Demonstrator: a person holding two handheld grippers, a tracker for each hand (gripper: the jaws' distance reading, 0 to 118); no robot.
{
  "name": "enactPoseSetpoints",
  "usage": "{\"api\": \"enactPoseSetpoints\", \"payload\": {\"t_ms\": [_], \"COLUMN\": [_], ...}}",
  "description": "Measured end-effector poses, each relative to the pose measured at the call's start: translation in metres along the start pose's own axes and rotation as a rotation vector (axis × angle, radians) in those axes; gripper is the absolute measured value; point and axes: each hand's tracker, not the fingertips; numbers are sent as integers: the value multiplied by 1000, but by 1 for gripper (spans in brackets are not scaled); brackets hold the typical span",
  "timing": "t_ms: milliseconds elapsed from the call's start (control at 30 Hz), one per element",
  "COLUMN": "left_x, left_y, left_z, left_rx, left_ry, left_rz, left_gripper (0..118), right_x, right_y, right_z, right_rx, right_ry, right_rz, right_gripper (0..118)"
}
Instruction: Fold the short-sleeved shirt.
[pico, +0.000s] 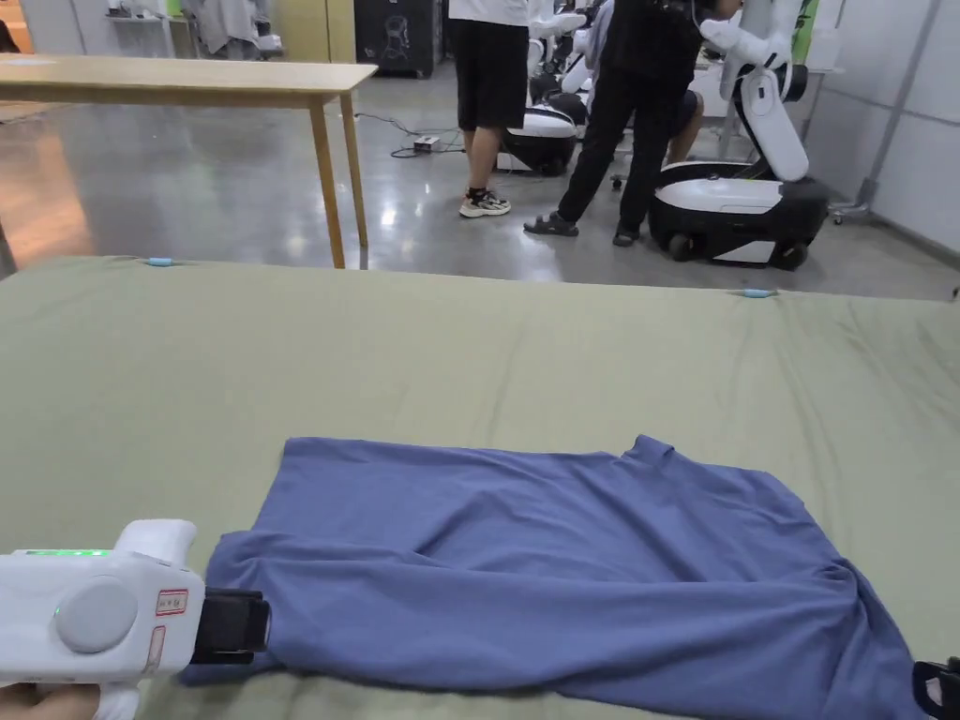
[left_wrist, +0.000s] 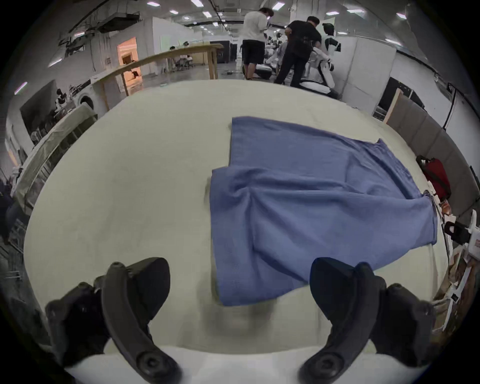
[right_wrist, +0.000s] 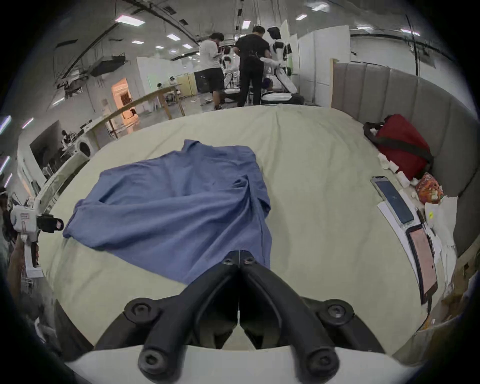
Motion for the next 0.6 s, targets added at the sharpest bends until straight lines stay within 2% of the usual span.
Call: {"api": "enactPoseSetpoints", "payload": {"t_ms": [100, 133, 167, 200, 233, 267, 300, 333, 367, 400, 467, 533, 600], "left_x": [7, 8, 14, 16, 19, 22, 25, 25, 21, 18, 21, 20, 21], "left_y": [0, -1, -7, -9, -10, -9, -10, -9, -7, -6, -9, -9, -9], "left_z": [-22, -25, -21, -19, -18, -18, -18, -19, -20, -20, -12, -11, -10], "left_rx": [-28, -41, -32, -23, -13, 9, -5, -6, -6, -13, -15, -17, -20], "left_ry": [49, 57, 33, -6, 2, -6, 7, 15, 9, -1, -17, -26, -32], "left_rz": [-20, -22, -27, -25, -26, -49, -57, -68, -62, -51, -33, -25, -22], "left_gripper": [107, 95, 54, 24, 8, 6, 6, 6, 6, 6, 6, 6, 6], "right_x": [2, 3, 4, 2, 3, 4, 5, 6, 5, 2, -2, -7, -6], "right_y": [-2, -2, -2, -4, -4, -3, -2, 0, 2, 5, 6, 7, 6], "right_z": [-7, -10, -11, -11, -11, -11, -11, -11, -16, -12, -21, -40, -57], "right_rx": [-8, -14, -18, -21, -26, -30, -32, -36, -56, -10, -65, -112, -168], "right_ry": [-2, -4, -6, -3, 2, 7, 25, 50, 71, 78, 55, 24, 38], "right_rz": [1, -4, -8, -10, -11, -14, -29, -44, -47, -48, -32, 13, 35], "right_gripper": [0, 0, 0, 0, 1, 15, 51, 101, 115, 113, 115, 113, 69]}}
